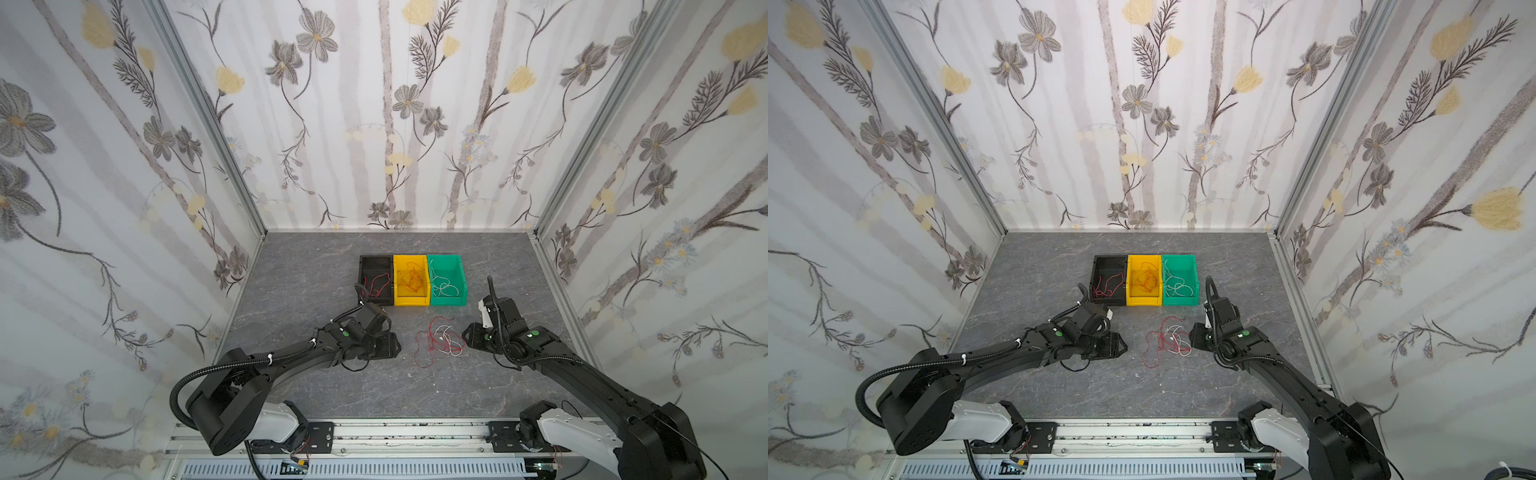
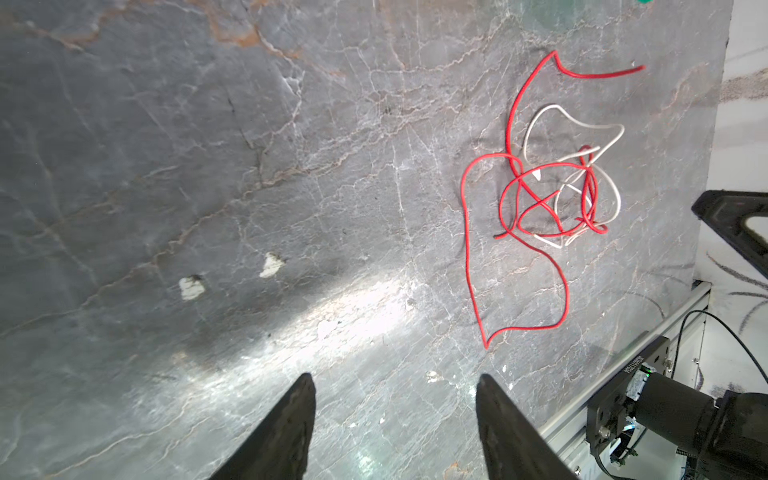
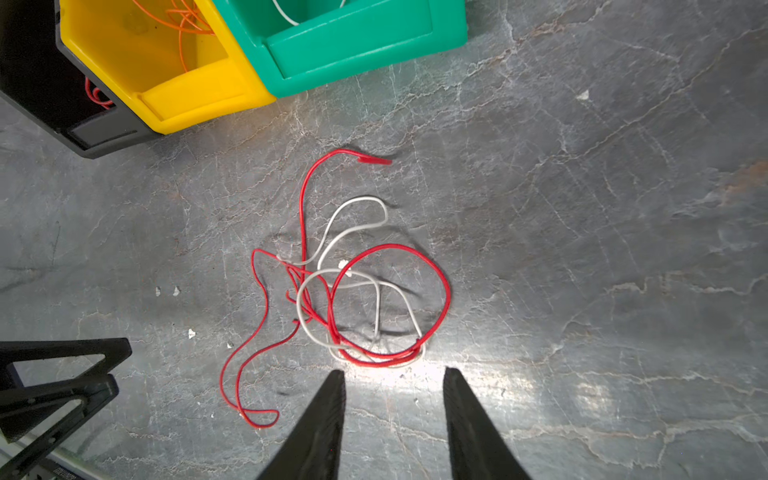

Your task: Untangle the cables

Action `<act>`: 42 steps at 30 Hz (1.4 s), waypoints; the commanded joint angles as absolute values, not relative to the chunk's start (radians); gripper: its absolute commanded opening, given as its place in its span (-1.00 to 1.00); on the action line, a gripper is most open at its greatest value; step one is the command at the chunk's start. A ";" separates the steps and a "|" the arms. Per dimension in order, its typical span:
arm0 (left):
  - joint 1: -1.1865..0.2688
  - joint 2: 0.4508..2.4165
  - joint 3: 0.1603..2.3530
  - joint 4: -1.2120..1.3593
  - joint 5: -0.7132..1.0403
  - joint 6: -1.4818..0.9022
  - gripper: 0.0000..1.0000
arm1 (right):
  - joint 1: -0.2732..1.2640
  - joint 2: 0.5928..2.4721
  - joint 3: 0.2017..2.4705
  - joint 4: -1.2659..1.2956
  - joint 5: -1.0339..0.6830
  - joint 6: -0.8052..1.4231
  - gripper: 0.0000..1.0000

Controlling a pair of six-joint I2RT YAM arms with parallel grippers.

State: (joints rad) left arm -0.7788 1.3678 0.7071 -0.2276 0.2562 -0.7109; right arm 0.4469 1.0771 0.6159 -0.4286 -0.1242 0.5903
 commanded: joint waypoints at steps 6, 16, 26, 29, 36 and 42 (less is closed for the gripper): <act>-0.815 1.452 0.704 -0.028 0.378 -0.795 0.29 | 0.473 1.143 0.631 -0.385 -0.153 0.579 -0.04; -0.906 1.667 0.767 0.090 0.392 -0.846 0.23 | 0.509 1.178 0.638 -0.344 -0.168 0.596 -0.04; -0.917 1.730 0.814 0.047 0.352 -0.834 -0.66 | 0.575 1.237 0.643 -0.269 -0.197 0.632 -0.07; -0.914 1.705 0.813 0.018 0.322 -0.825 -0.96 | 0.595 1.259 0.651 -0.243 -0.210 0.641 -0.05; -0.914 1.635 0.793 -0.020 0.287 -0.807 -1.00 | 0.606 1.325 0.699 -0.284 -0.108 0.583 0.00; -0.911 1.590 0.777 -0.044 0.273 -0.801 -1.00 | 0.606 1.397 0.718 -0.291 -0.080 0.559 -0.01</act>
State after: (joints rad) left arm -0.9123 1.6085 0.7822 -0.0254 0.3023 -0.8124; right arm 0.6048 1.3796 0.7113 -0.2932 -0.1188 0.5789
